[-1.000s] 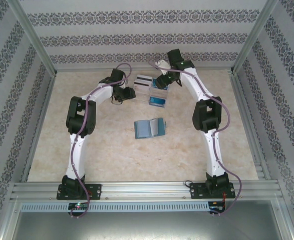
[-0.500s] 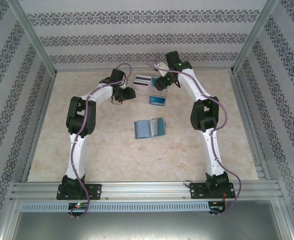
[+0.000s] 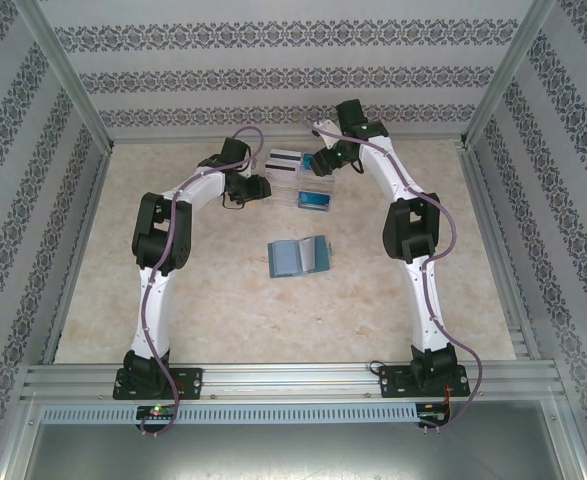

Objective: Put the credit cards into the card holder

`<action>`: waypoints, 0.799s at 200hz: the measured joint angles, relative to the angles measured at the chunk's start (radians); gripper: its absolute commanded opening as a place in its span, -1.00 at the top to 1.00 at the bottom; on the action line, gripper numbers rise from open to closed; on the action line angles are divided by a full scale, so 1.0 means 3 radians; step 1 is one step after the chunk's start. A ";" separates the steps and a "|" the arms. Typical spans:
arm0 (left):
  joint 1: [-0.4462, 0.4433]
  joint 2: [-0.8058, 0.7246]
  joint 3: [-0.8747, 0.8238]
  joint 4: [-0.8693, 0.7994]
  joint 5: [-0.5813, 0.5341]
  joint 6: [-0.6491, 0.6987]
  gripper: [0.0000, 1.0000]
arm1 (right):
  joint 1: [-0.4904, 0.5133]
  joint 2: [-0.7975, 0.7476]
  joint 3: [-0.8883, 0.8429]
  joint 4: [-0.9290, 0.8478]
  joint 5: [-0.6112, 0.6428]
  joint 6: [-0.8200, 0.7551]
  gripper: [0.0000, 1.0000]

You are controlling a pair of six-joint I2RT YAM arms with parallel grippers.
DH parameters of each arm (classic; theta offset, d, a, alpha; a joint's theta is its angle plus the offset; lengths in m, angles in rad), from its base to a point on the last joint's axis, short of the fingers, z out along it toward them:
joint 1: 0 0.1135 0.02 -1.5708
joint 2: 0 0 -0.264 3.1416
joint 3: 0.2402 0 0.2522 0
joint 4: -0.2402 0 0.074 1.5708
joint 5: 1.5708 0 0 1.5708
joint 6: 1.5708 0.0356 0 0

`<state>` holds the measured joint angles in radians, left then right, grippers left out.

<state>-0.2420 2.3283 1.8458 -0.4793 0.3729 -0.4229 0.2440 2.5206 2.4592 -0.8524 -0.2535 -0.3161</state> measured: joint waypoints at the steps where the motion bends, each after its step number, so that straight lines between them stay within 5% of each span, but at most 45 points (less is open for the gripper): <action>1: 0.0000 0.0000 0.0000 -0.0001 0.0000 0.0000 0.03 | 0.0000 0.0000 0.0000 0.0004 -0.0001 0.0000 -0.37; 160: 0.0000 0.0000 0.0000 -0.0029 0.0038 0.0001 0.03 | -0.0045 -0.0025 0.0000 0.0065 -0.0183 0.0100 -0.21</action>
<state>-0.2420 2.3283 1.8458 -0.4881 0.3843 -0.4225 0.2306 2.5130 2.4592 -0.8330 -0.3084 -0.2859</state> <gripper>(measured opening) 0.484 0.604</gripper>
